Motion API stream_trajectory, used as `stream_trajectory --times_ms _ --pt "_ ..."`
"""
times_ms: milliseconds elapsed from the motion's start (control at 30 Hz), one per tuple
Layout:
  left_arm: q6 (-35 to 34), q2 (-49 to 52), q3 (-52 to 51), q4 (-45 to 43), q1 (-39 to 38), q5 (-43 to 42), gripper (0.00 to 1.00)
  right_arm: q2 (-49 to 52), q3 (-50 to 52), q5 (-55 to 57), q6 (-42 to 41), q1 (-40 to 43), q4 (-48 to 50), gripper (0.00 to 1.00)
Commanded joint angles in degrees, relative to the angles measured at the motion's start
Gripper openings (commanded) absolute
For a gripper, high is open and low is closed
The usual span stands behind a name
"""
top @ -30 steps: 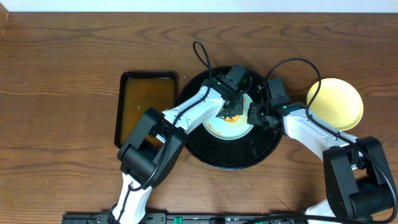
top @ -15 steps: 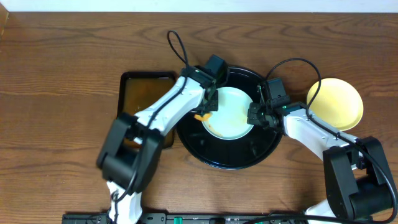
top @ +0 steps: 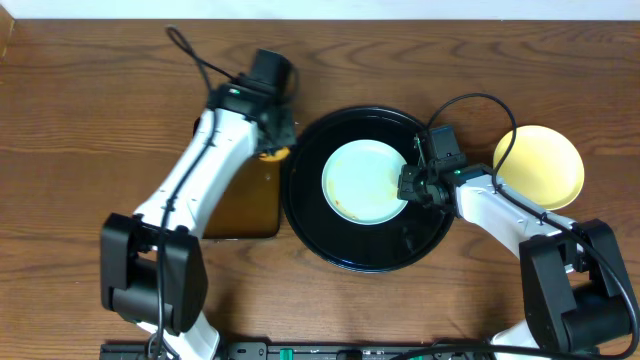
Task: Clean dirty plates on tray and stack at the side
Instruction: 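Place the sponge back in the water tray with the left gripper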
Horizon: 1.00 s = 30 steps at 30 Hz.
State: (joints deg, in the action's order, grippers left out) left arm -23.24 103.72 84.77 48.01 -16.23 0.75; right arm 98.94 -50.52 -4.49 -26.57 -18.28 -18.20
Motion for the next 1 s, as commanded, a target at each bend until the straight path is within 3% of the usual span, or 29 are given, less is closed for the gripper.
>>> stream_trajectory --times_ms 0,367,567,700,800,967 --pt "7.6 1.2 -0.7 -1.0 4.5 -7.1 0.07 0.8 0.5 1.0 0.5 -0.3 -0.9 0.01" --pt "16.5 10.5 -5.9 -3.5 16.7 -18.7 0.07 0.8 0.5 1.0 0.5 -0.3 -0.9 0.01" --pt "18.9 13.9 -6.7 -3.8 20.4 -13.7 0.1 0.8 0.5 1.0 0.5 -0.3 -0.9 0.01" --pt "14.9 14.0 -6.6 -4.6 21.3 -5.3 0.13 0.8 0.5 1.0 0.5 -0.3 -0.9 0.01" --pt "14.2 13.5 -6.3 -4.9 20.8 -6.5 0.07 0.8 0.5 1.0 0.5 -0.3 -0.9 0.01" --pt "17.6 9.6 -5.6 -4.8 18.0 -7.4 0.07 0.8 0.5 1.0 0.5 -0.3 -1.0 0.01"
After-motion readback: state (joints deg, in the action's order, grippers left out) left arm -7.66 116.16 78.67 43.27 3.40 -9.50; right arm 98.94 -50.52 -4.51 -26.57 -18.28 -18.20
